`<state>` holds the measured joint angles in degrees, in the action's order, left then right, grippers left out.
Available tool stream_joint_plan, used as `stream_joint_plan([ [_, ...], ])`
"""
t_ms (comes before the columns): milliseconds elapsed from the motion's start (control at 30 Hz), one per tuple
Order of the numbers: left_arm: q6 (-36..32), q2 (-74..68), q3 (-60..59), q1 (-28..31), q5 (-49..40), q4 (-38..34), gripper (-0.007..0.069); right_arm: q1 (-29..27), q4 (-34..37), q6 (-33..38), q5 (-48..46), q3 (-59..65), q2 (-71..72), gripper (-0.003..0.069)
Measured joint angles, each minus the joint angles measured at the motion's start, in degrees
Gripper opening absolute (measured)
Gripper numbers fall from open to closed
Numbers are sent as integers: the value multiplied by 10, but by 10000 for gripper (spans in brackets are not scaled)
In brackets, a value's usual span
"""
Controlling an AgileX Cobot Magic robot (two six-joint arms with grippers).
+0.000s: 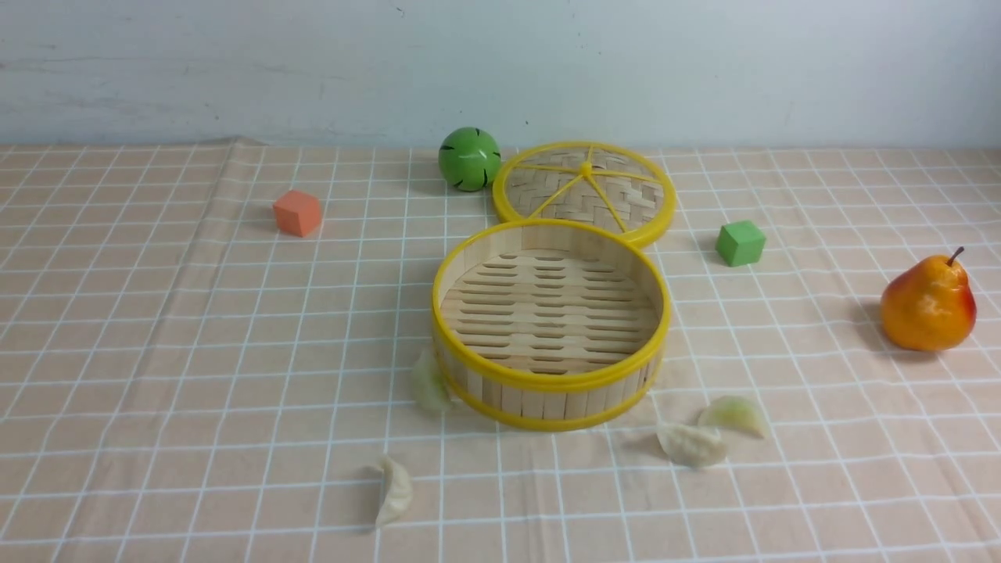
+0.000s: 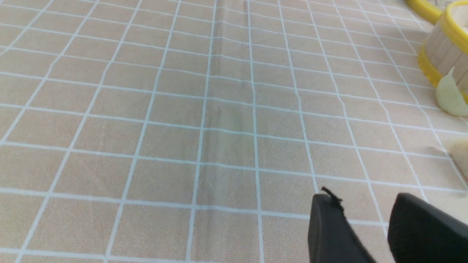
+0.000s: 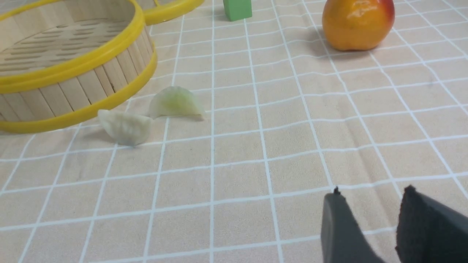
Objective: Put the dumplings into the steamer on the table with the brown tablecloth.
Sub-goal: 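Reach for and grasp a dumpling on the table with the left gripper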
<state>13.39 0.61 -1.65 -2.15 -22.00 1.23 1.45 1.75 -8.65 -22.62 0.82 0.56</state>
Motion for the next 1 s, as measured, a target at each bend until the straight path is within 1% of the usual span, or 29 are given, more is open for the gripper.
stream_joint_plan([
  [867, 1, 0, 0, 0, 2, -1, 238, 0, 18, 0, 0, 0, 0, 239],
  [967, 24, 0, 0, 0, 13, -36, 238, 0, 33, -5, 0, 0, 0, 239],
  [1000, 85, 0, 0, 0, 32, -112, 238, 0, 85, -31, -1, 0, 0, 239],
])
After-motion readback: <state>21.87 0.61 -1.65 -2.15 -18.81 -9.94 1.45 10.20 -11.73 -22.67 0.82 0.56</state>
